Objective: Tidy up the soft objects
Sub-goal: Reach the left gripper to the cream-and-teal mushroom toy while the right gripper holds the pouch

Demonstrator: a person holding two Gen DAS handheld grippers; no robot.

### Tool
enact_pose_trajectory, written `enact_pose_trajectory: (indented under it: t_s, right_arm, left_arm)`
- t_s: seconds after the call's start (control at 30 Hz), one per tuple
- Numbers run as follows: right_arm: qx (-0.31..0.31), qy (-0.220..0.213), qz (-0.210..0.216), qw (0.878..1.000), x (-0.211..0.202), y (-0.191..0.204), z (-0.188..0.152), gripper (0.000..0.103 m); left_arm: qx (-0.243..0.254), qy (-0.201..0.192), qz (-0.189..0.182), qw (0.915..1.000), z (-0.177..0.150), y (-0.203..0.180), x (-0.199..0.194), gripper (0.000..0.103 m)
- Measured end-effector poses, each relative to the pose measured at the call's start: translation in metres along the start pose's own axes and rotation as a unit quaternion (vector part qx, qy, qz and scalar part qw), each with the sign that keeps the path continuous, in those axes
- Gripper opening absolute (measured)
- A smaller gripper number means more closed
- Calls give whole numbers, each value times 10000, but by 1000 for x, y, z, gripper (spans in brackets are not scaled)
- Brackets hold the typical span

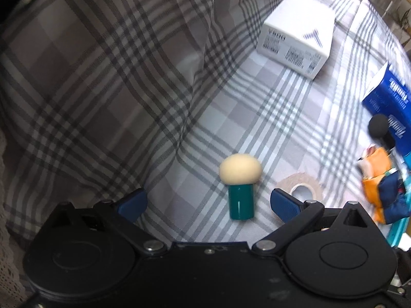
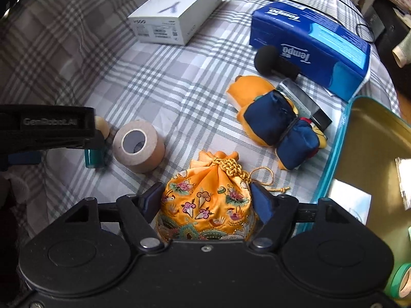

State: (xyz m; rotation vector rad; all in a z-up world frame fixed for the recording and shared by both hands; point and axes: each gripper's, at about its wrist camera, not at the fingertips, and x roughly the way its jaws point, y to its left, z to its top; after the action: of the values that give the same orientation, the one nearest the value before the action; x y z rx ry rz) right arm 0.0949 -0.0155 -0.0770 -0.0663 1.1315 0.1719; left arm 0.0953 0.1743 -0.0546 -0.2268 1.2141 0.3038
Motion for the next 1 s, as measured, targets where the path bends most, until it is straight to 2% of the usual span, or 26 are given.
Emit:
enact_pose_trajectory:
  t_s: [0.13, 0.27, 0.47, 0.77, 1.0]
  right_arm:
    - [107, 216, 153, 9996, 13, -2, 2, 72]
    - [-308, 192, -122, 9993, 17, 11, 1, 77]
    - [-550, 269, 31, 9981, 27, 16, 1, 100]
    - [-756, 477, -34, 9960, 36, 21, 10, 101]
    - [-754, 288, -3, 9967, 35, 18, 5, 101]
  left_arm:
    - [1, 168, 135, 9998, 0, -2, 16, 102]
    - [-61, 405, 166, 9990, 2, -2, 35, 103]
    - [-82, 282, 195, 9994, 10, -4, 40, 103]
    - [-161, 250, 213, 9993, 13, -4, 42, 103]
    - [-97, 254, 177, 9995, 14, -3, 40, 103]
